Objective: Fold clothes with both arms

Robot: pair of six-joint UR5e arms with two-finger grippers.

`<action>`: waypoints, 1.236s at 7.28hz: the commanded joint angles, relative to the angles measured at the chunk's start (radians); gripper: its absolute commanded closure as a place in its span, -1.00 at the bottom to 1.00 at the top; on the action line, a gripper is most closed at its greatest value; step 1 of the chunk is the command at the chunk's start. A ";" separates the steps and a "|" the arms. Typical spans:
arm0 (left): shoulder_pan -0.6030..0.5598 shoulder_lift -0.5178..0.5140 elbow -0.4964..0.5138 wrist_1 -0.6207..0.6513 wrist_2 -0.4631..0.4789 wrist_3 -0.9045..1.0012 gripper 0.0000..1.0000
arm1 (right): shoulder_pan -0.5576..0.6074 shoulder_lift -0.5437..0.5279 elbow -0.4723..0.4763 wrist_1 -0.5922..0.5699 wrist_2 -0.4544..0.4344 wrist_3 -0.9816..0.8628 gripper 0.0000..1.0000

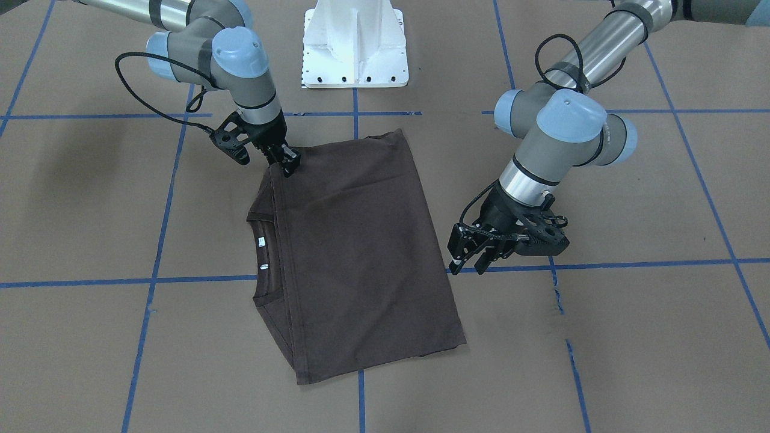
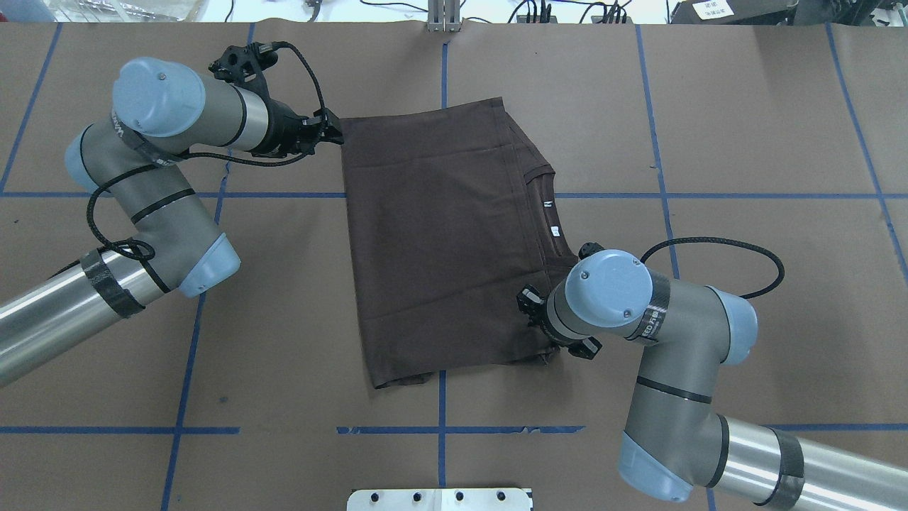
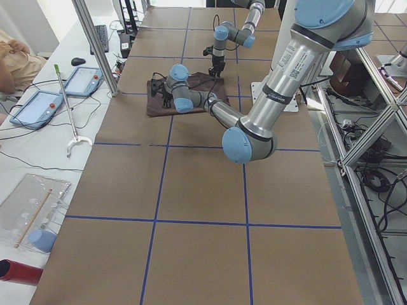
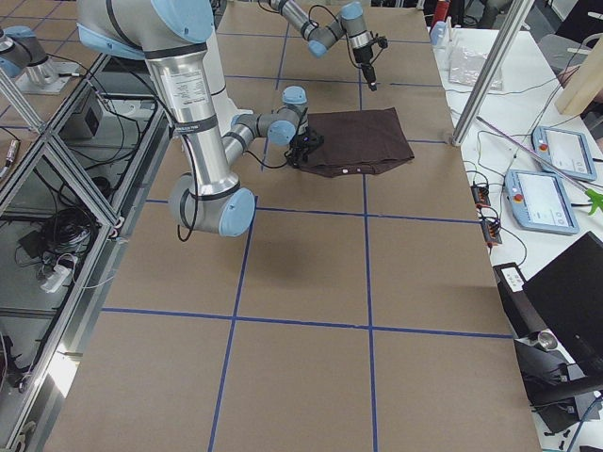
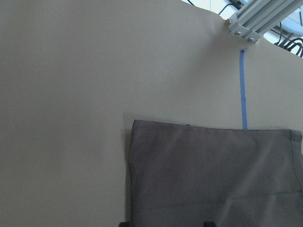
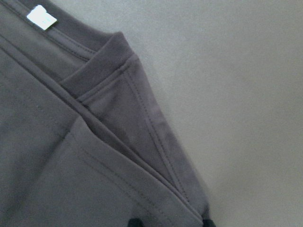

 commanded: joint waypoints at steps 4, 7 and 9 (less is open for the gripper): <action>0.000 0.001 0.000 0.000 0.000 0.002 -0.21 | 0.000 0.003 0.013 -0.009 0.001 -0.007 1.00; 0.000 0.001 -0.002 0.000 -0.002 0.002 -0.21 | -0.001 0.005 0.018 -0.010 -0.001 0.000 1.00; 0.005 0.060 -0.087 0.000 -0.003 -0.035 -0.23 | -0.027 -0.006 0.086 -0.028 -0.002 0.022 1.00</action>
